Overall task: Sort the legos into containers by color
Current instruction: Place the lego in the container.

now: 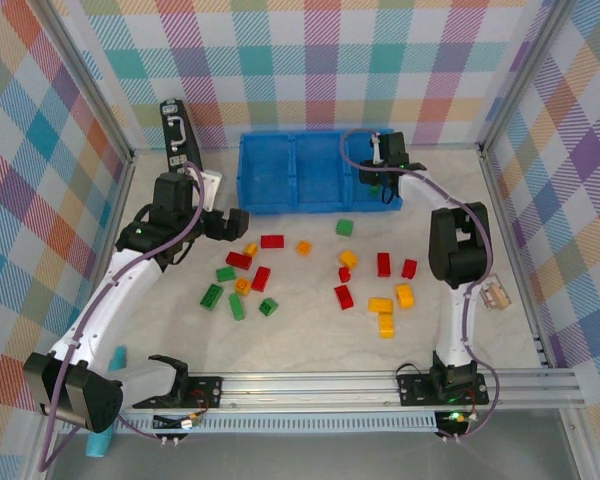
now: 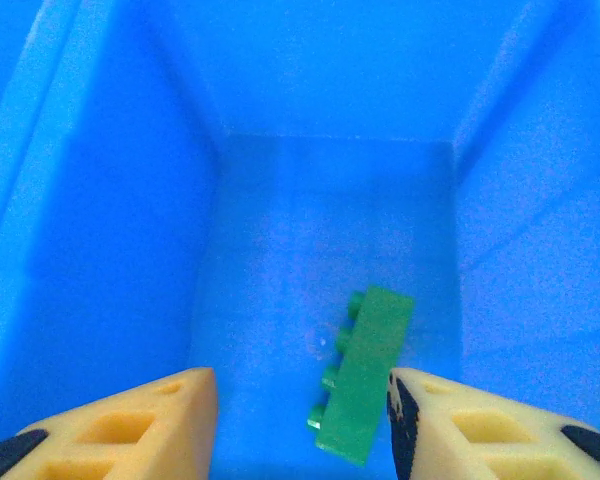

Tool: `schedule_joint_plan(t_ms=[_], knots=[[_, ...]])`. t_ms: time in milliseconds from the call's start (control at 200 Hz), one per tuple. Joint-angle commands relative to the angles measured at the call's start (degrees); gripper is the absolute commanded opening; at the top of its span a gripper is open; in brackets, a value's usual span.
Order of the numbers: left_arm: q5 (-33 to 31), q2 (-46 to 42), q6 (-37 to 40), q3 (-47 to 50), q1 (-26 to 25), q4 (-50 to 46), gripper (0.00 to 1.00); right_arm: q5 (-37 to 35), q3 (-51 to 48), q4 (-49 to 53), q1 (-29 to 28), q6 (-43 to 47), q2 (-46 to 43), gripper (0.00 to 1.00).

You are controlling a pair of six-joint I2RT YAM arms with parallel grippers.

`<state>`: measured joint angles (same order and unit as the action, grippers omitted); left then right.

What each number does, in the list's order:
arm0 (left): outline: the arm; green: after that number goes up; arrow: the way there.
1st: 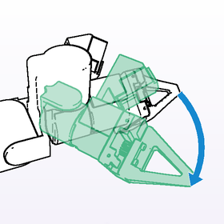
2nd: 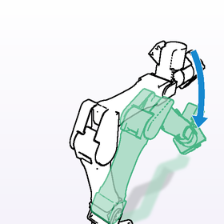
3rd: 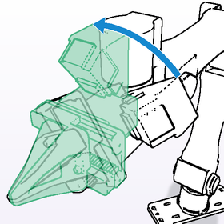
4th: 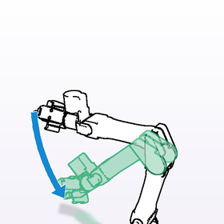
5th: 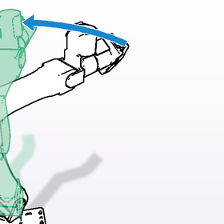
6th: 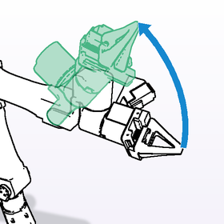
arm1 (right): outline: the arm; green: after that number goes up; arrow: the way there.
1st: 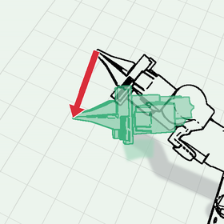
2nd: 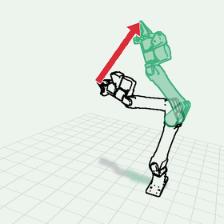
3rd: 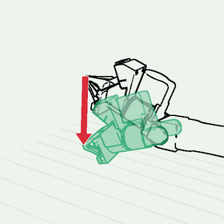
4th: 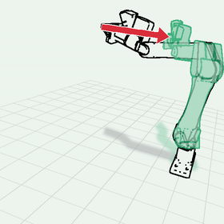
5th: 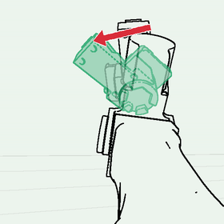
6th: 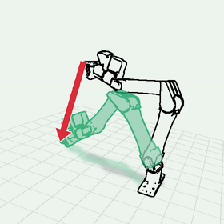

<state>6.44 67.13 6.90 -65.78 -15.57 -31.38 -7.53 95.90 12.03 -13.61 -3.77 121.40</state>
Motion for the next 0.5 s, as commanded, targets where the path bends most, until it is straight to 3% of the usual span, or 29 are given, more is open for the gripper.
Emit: schedule_joint_plan(t_ms=[0, 495], knots=[[0.5, -0.7, -0.6, 0.3, 0.5, -0.5, 1.0, 0.2, -2.7, 2.4, -0.9, -0.3, -8.9, 0.49], [-3.5, -1.2, -1.2, 1.3, 0.5, 0.4, 1.0, -4.8, -35.0, 15.5, -1.0, -12.1, -39.8, 0.53]])
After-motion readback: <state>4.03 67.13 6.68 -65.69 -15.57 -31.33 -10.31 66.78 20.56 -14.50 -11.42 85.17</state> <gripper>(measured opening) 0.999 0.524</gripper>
